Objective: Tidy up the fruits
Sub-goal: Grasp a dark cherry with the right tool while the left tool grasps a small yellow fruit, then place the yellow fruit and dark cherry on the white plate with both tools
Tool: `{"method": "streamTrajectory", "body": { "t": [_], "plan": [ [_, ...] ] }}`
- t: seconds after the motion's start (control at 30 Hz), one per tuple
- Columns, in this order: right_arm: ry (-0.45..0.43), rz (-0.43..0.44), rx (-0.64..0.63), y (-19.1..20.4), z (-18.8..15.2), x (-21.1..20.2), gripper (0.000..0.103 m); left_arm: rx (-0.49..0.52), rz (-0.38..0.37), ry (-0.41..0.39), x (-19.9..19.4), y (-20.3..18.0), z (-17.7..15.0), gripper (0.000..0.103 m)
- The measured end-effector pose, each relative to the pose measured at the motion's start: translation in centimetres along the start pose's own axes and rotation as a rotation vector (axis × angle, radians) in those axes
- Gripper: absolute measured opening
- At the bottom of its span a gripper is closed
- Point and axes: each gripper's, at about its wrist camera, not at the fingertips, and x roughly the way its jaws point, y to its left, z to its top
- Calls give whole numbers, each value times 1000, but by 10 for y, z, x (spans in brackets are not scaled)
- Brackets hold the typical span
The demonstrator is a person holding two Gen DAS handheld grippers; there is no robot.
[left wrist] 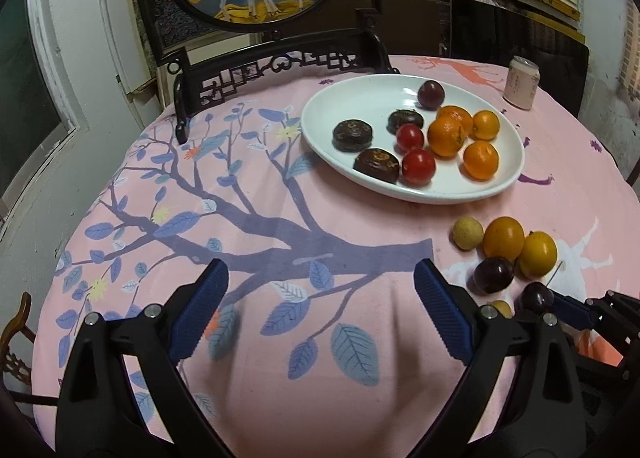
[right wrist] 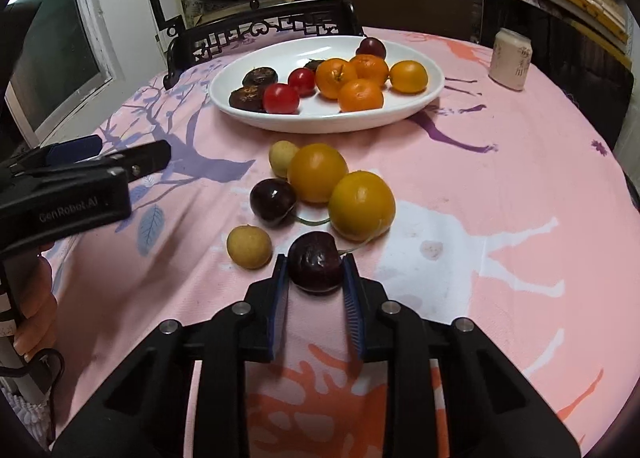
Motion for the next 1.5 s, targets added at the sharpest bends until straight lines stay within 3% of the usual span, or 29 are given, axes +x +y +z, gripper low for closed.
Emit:
{"method": "streamTrajectory", "body": {
  "t": [0.1, 0.27, 0.4, 0.5, 0.57, 0.67, 0.83, 0.9, 0.97, 1.1, 1.27, 1.5],
  "plan": [
    [-32, 10, 26, -8, 3, -12, 27, 35, -63, 14, 0, -8, -3, 96],
    [-153, 4, 230, -58, 11, -47, 27, 119, -147, 7, -2, -30, -9, 96],
    [-163, 18, 280, -71, 12, -51, 27, 212, -189, -21, -8, -53, -18, 94],
    [-167, 26, 274, -70, 13, -54, 27, 278, -201, -39, -13, -68, -25, 83],
    [-170, 26, 277, -71, 14, -55, 27, 308, -200, -22, -8, -76, -28, 65],
    [-170, 31, 278, -70, 13, -54, 27, 311, -256, 4, -4, -79, -28, 62],
    [-170, 35, 279, -70, 13, -55, 27, 358, -263, 10, 1, -92, -33, 61],
    [-169, 36, 281, -70, 13, -55, 27, 372, -280, 37, 6, -98, -35, 52],
    [-168, 36, 282, -70, 13, -55, 27, 365, -301, 36, 5, -97, -33, 36],
    [-159, 36, 282, -70, 13, -53, 27, 334, -314, 51, 7, -93, -31, 27],
    [-135, 24, 294, -74, 12, -45, 27, 255, -349, 64, 4, -75, -23, 26],
    [-167, 58, 326, -79, 17, -48, 27, 95, -247, -22, -4, -29, 21, 26]
  ]
}}
